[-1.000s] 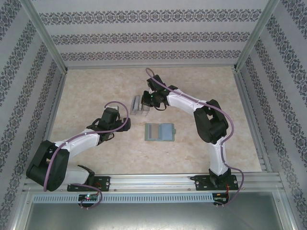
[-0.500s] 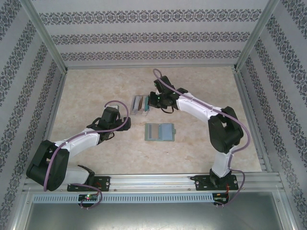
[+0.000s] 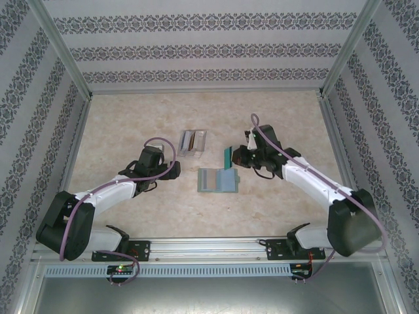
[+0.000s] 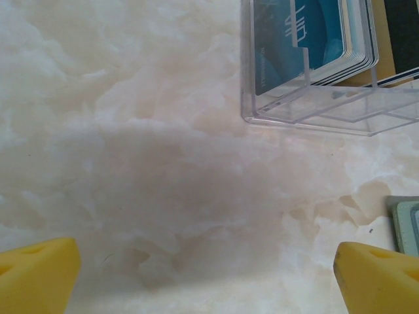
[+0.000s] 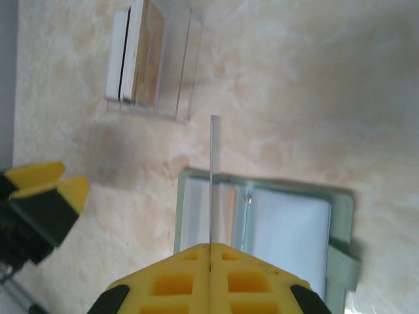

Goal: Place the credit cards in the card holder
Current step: Insert the credit card into the card slot.

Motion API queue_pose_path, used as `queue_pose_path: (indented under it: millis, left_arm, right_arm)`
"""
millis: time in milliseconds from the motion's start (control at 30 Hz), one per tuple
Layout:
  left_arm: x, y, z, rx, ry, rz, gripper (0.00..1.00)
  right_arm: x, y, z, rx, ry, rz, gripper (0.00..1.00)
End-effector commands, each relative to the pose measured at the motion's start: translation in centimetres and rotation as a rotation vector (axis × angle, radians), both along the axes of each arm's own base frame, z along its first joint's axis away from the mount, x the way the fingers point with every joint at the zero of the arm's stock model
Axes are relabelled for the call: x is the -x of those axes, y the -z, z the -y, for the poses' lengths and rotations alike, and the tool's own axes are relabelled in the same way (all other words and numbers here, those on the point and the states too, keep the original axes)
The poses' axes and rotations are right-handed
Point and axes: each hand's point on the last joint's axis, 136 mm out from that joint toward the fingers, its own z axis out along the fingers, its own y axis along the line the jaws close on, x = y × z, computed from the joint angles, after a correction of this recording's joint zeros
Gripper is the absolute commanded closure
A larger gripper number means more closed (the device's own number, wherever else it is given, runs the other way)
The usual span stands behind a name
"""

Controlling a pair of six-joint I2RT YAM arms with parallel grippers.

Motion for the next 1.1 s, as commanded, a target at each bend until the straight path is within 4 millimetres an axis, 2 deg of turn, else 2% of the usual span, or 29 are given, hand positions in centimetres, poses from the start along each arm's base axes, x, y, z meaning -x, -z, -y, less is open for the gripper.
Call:
queue_pose_path:
  millis: [0,133,300,467,667,1067]
  left_arm:
    - [-0.3,-0.6,0.9,0.032,0.027,0.030,0.00]
    - [-0.4,-0.6,1.9,0.059,0.078,0.024,0.00]
    - [-0.4,-0.5,2.3,0.073,0.098,0.018,0.00]
    - [-0.3,-0.7,2.4,0.076,0.108,0.025,0.00]
    - [-0.4,-0.5,2.3,0.078,0.093,0.024,0.00]
    - [-0.5,-0.7,1.9,0.070,0.067,0.035,0.00]
  right_arm:
    - [2.3,0.3,-0.2,-0.086,-0.133,0.028,1.00]
    - [3.6,2.1,0.1,-0.138,-0.175,-0.007,1.00]
    - [3.8,4.1,-0.6,-0.189,-0.204,-0.045,1.00]
    - [3.4,4.4,-1.3,-0.258,-0.207,-0.053,1.00]
    - [3.4,6.6,-1.7,-0.281,-0.220,-0.130,1.00]
    - [3.3,8.5,-2.2,-0.342,-0.222,-0.200,1.00]
